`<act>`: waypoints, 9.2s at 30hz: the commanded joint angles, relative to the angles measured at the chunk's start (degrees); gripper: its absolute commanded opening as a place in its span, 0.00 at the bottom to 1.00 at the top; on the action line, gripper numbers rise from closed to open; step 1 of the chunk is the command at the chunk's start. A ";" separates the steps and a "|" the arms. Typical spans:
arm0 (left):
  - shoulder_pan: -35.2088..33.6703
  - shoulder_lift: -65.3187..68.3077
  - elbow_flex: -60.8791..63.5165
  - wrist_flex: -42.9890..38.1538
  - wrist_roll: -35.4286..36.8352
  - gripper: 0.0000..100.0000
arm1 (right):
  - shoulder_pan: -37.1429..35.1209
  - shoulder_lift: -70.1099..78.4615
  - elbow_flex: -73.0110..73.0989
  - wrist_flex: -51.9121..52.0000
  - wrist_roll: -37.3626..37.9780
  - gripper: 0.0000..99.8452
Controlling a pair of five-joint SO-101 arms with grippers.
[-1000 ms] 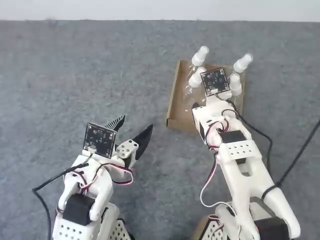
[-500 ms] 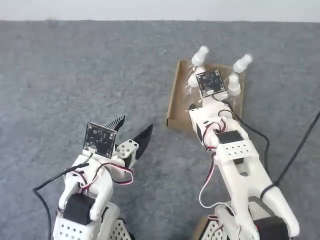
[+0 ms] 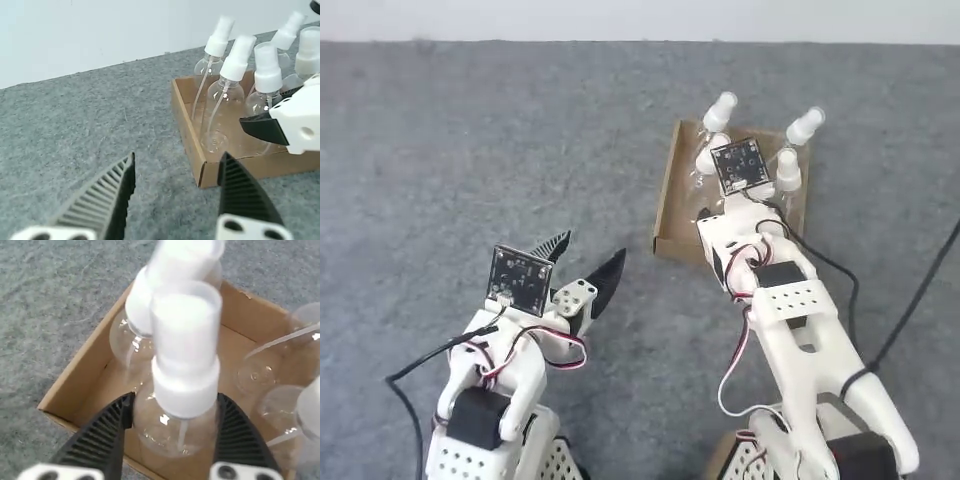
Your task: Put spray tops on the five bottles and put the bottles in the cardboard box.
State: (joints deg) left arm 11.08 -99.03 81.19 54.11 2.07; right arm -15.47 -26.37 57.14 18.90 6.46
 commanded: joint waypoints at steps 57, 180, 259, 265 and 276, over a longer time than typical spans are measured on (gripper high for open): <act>-16.62 -0.88 -2.33 -1.14 -5.10 0.14 | 13.23 -34.59 -16.97 44.62 1.32 0.03; -22.68 -0.88 15.60 11.78 -5.45 0.11 | 19.91 -77.49 39.30 55.43 6.59 0.02; -22.68 -0.88 15.60 11.78 -5.45 0.11 | 19.91 -77.49 39.30 55.43 6.59 0.02; -22.68 -0.88 15.60 11.78 -5.45 0.11 | 19.91 -77.49 39.30 55.43 6.59 0.02; -22.68 -0.88 15.60 11.78 -5.45 0.11 | 19.91 -77.49 39.30 55.43 6.59 0.02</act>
State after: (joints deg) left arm -11.25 -98.95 97.27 65.71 -2.86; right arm 3.87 -103.03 95.21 73.93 12.70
